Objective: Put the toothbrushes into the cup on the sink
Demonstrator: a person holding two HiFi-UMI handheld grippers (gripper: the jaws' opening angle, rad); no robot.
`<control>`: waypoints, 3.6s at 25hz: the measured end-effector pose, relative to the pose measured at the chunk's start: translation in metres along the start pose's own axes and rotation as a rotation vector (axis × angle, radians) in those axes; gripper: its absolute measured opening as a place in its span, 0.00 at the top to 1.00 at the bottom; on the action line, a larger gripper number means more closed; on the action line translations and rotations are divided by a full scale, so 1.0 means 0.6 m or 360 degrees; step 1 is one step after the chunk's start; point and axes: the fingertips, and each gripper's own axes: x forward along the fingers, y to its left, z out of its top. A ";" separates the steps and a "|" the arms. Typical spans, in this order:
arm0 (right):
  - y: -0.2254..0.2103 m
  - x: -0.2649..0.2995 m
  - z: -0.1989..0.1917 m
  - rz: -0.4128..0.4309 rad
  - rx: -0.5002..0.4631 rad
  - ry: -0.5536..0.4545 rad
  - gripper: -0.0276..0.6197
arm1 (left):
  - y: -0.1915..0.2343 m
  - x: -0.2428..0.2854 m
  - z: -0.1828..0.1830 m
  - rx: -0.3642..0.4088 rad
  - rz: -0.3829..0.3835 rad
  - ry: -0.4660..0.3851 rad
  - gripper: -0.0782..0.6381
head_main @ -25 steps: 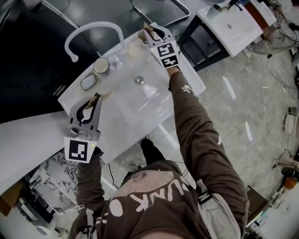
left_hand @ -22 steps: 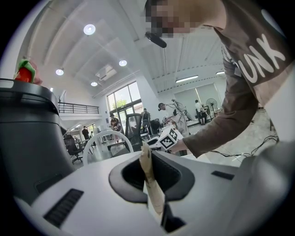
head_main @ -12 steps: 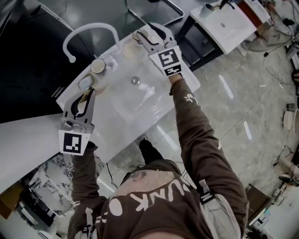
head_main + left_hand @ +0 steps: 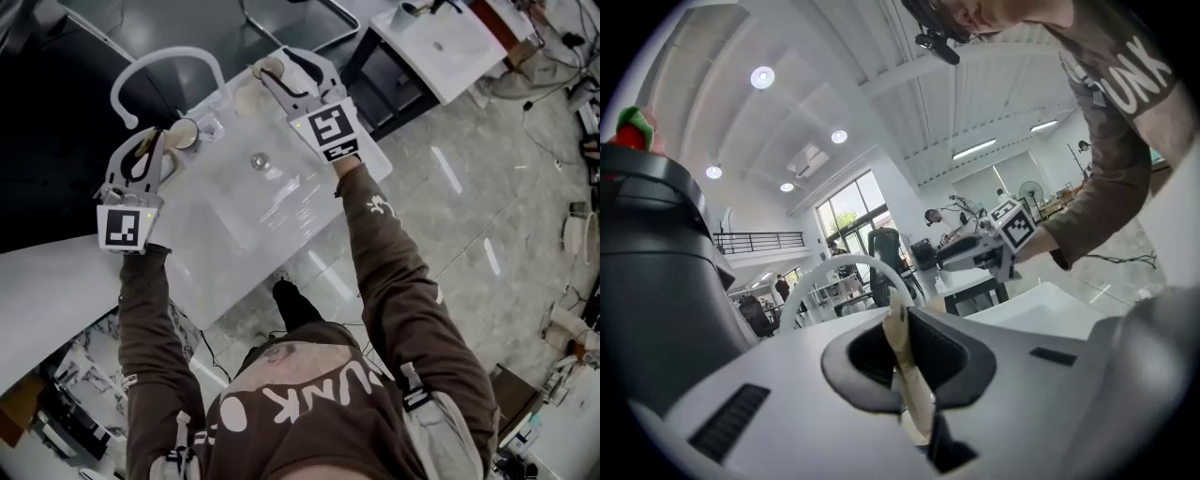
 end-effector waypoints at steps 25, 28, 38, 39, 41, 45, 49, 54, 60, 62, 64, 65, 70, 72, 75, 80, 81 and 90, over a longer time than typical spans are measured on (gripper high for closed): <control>0.011 -0.057 0.027 0.0035 0.0033 -0.0080 0.63 | -0.003 0.073 -0.099 -0.0143 0.0059 0.0033 0.77; 0.030 -0.072 0.046 0.0049 0.0045 -0.0109 0.63 | -0.009 0.047 -0.052 -0.0130 0.0045 -0.0034 0.75; 0.157 -0.195 0.158 0.0128 0.0000 -0.0216 0.63 | -0.090 -0.106 0.114 -0.0229 -0.0087 -0.0249 0.75; 0.170 -0.212 0.172 0.0127 0.0002 -0.0227 0.63 | -0.103 -0.124 0.129 -0.0228 -0.0104 -0.0264 0.75; 0.202 -0.248 0.196 0.0126 0.0019 -0.0236 0.63 | -0.126 -0.165 0.159 -0.0228 -0.0122 -0.0291 0.75; 0.277 -0.318 0.237 0.0122 0.0060 -0.0234 0.64 | -0.167 -0.259 0.210 -0.0231 -0.0131 -0.0358 0.75; 0.373 -0.385 0.266 0.0109 -0.0019 -0.0186 0.65 | -0.218 -0.365 0.228 -0.0196 -0.0157 -0.0419 0.75; 0.521 -0.502 0.329 0.0035 -0.0064 -0.0143 0.67 | -0.300 -0.541 0.237 -0.0196 -0.0230 -0.0452 0.75; 0.700 -0.645 0.416 -0.0052 -0.0051 -0.0141 0.70 | -0.373 -0.743 0.256 -0.0219 -0.0302 -0.0489 0.75; 0.743 -0.680 0.441 -0.0072 -0.0036 -0.0140 0.71 | -0.385 -0.794 0.270 -0.0230 -0.0313 -0.0511 0.75; 0.778 -0.711 0.465 -0.0080 -0.0036 -0.0142 0.72 | -0.393 -0.837 0.286 -0.0229 -0.0310 -0.0543 0.75; 0.792 -0.724 0.478 -0.0084 -0.0026 -0.0155 0.72 | -0.395 -0.854 0.293 -0.0228 -0.0306 -0.0557 0.75; 0.841 -0.781 0.517 -0.0090 0.0028 -0.0183 0.73 | -0.414 -0.913 0.319 -0.0239 -0.0295 -0.0574 0.75; 0.853 -0.799 0.520 -0.0093 0.0044 -0.0175 0.74 | -0.424 -0.928 0.321 -0.0250 -0.0290 -0.0559 0.75; 0.855 -0.823 0.517 -0.0110 0.0052 -0.0176 0.79 | -0.441 -0.940 0.333 -0.0242 -0.0264 -0.0585 0.75; 0.843 -0.861 0.508 -0.0133 0.0066 -0.0185 0.92 | -0.481 -0.949 0.344 -0.0266 -0.0222 -0.0563 0.84; 0.840 -0.870 0.506 -0.0132 0.0067 -0.0186 0.94 | -0.489 -0.949 0.348 -0.0267 -0.0218 -0.0562 0.86; 0.832 -0.928 0.502 -0.0115 0.0079 -0.0213 0.94 | -0.540 -0.953 0.376 -0.0287 -0.0196 -0.0550 0.88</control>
